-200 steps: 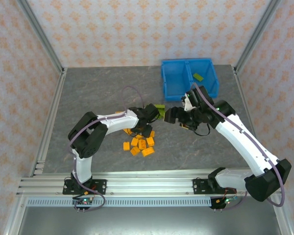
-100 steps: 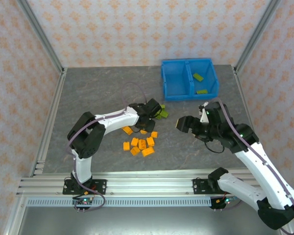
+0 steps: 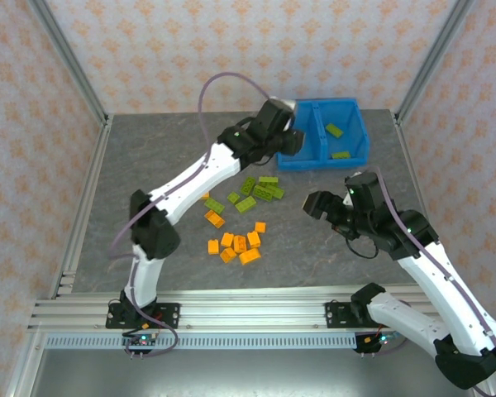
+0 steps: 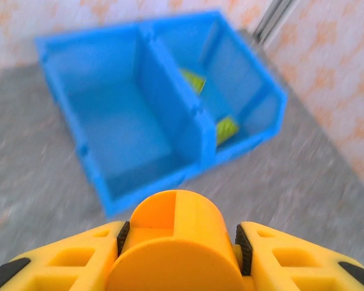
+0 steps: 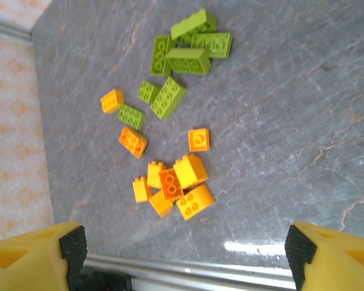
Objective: Sort the legos into containers by color
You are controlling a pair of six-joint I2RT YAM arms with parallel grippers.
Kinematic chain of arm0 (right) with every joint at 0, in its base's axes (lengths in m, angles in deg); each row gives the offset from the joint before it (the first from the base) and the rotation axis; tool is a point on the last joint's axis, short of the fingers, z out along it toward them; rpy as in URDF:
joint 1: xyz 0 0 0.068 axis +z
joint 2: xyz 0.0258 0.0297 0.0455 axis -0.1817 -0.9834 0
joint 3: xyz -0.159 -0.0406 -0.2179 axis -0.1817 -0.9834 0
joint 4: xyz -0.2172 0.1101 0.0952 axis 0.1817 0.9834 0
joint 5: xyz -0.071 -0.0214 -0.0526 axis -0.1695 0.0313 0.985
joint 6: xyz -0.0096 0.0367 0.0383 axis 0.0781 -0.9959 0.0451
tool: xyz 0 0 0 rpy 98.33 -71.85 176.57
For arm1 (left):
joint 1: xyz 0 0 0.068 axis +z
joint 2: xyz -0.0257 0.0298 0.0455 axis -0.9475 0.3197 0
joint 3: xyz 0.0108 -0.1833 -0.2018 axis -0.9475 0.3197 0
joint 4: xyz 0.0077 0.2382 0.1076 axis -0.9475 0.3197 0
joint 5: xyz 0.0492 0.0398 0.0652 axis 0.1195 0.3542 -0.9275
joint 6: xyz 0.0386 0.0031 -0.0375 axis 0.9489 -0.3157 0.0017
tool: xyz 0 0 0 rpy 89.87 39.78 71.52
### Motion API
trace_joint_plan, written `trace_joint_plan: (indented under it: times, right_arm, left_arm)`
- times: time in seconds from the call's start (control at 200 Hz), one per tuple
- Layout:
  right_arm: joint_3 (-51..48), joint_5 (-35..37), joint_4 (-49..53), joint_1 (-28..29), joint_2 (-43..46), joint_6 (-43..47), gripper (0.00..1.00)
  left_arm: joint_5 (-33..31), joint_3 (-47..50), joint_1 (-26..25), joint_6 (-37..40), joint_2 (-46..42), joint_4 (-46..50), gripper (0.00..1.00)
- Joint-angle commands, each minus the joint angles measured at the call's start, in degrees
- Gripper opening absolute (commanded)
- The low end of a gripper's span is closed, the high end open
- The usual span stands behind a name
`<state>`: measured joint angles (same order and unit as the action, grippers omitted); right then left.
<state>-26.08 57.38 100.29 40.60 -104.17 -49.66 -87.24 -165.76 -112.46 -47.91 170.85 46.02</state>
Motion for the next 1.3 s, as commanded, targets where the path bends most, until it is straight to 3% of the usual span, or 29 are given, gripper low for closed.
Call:
trace_joint_plan:
  times: [0.0, 0.155, 0.3, 0.405, 0.606, 0.706, 0.916, 1.026, 1.296]
  right_arm:
    - [0.8, 5.5, -2.3, 0.3, -0.1, -3.9, 0.86]
    - [0.8, 6.5, -1.0, 0.2, 1.0, -5.8, 0.86]
    - [0.4, 8.2, 0.3, 0.2, 1.6, -5.8, 0.86]
    - [0.0, 8.8, 0.1, 0.2, 1.5, -6.1, 0.86]
    - [-0.1, 8.2, -1.1, 0.3, 0.6, -6.1, 0.86]
    - [-0.1, 8.6, -0.9, 0.3, 0.2, -5.7, 0.86]
    - [-0.8, 8.9, -1.3, 0.2, -0.6, -4.5, 0.86]
    - [-1.8, 8.3, -1.3, 0.2, -2.1, -1.3, 0.86]
    - [-3.1, 1.0, -3.2, 1.3, -13.2, 5.6, 0.86]
  left_arm:
    - [-0.6, -11.6, 1.8, 1.3, 10.5, 4.2, 0.34]
    - [0.4, -25.3, 3.8, 3.1, 22.5, 2.0, 0.34]
    - [5.3, -25.9, 4.2, 6.8, 28.0, -5.6, 0.37]
    - [5.3, -26.4, 4.2, 6.6, 30.9, -7.5, 0.41]
    - [5.4, -26.9, 4.0, 5.4, 32.1, -6.8, 0.62]
    - [5.6, -26.9, 3.4, 6.2, 30.5, -6.1, 0.67]
    - [7.3, -26.5, 2.9, 5.7, 22.6, -2.1, 0.67]
    - [9.3, -21.3, 3.0, 7.0, 14.5, -1.0, 0.68]
    - [8.5, 17.4, 4.3, 14.4, -18.5, -8.4, 0.7]
